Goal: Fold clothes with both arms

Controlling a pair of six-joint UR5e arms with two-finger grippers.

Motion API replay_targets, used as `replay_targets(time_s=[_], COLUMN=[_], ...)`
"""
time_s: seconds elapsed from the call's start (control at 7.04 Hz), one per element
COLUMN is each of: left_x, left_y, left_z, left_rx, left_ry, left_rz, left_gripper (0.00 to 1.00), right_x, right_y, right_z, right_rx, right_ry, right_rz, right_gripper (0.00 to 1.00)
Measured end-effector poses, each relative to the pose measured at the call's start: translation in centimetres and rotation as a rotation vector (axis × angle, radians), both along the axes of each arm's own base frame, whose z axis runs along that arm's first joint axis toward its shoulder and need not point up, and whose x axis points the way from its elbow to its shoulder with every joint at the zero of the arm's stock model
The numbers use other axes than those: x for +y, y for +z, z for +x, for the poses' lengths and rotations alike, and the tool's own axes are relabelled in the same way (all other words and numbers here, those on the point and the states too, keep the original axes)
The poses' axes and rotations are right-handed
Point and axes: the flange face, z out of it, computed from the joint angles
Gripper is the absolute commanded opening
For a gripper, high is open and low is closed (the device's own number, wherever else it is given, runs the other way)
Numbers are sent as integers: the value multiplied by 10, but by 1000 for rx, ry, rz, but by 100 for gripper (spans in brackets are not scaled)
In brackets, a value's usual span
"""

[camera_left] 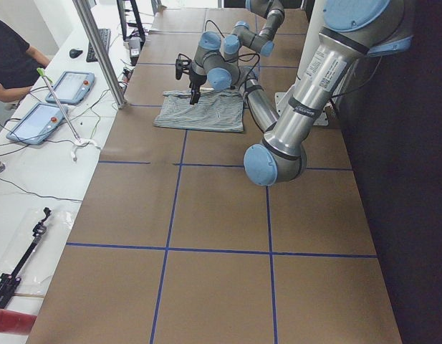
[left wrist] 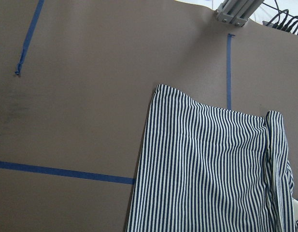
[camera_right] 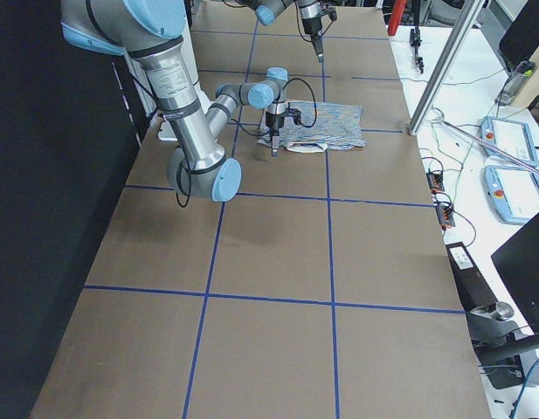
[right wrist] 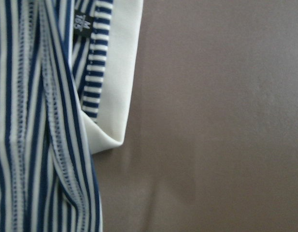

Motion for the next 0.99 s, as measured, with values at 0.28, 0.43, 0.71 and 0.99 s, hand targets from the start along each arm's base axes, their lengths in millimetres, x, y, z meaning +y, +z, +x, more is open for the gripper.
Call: replay_targets(time_s=[0.28, 0.43, 0.71, 0.99], left_x=[1, 0, 0, 2], left_y=[1, 3, 4, 1], left_z=[1, 2, 4, 2], left_rx=[-2, -3, -5, 1], left_ry=[3, 4, 5, 5], left_rz=[-1, -2, -4, -1], left_gripper=[100, 100, 100, 100], right_x=[-3, -11, -36, -53], right_y=[-24, -42, -62, -64], right_z=[4, -4, -34, -51], right_rx=[-23, -35, -28, -13], right_ry=[7, 13, -7, -43], right_rz=[15, 24, 57, 98], right_gripper=[100, 100, 100, 100])
